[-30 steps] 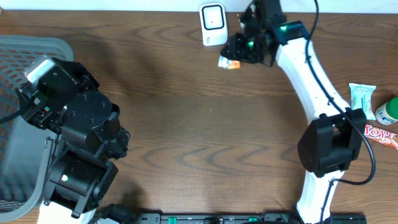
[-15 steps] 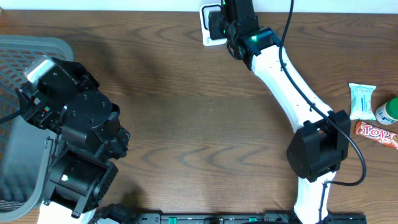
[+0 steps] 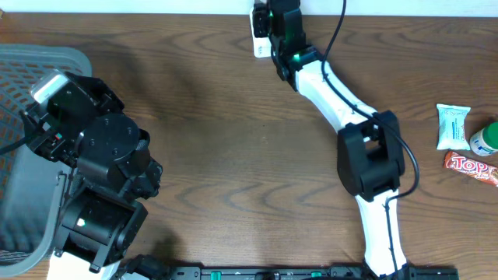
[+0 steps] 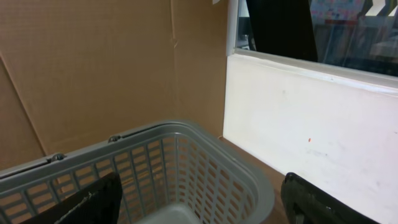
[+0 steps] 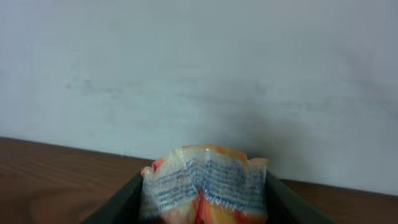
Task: Scan the item barcode
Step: 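Carry the tissue pack to the white scanner and hold it there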
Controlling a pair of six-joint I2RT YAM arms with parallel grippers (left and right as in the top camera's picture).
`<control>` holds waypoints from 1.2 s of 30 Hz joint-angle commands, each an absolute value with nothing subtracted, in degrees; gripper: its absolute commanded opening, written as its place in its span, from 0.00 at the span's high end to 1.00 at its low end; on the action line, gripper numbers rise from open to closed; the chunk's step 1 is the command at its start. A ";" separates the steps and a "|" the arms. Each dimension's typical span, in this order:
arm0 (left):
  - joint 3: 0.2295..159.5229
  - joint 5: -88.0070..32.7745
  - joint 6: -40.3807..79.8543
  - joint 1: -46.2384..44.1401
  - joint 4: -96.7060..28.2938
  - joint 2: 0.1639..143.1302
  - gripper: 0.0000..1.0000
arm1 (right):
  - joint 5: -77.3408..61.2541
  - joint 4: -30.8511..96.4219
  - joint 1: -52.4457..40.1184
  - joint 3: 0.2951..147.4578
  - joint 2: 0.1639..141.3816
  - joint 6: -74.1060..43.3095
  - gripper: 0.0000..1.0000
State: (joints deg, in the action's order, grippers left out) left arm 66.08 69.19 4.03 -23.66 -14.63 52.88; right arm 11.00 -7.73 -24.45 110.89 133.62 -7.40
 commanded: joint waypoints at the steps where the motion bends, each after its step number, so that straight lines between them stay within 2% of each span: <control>1: 66.11 70.11 3.27 -23.42 -14.55 52.84 0.18 | 12.16 -12.58 -24.25 111.66 136.46 -6.63 0.55; 9: 66.11 70.11 3.27 -23.42 -14.55 52.84 0.18 | 12.19 -17.39 -23.53 111.66 141.95 -7.40 0.54; 27: 66.11 70.11 3.27 -23.42 -14.55 52.84 0.18 | 12.53 -15.66 -21.47 112.03 143.72 -11.75 0.53; 32: 66.11 70.11 3.27 -23.42 -14.55 52.84 0.18 | 9.98 -8.05 -21.85 113.45 138.67 -11.79 0.58; 36: 66.11 70.11 3.27 -23.42 -14.55 52.84 0.18 | 10.04 4.93 -21.37 113.47 130.91 -11.92 0.60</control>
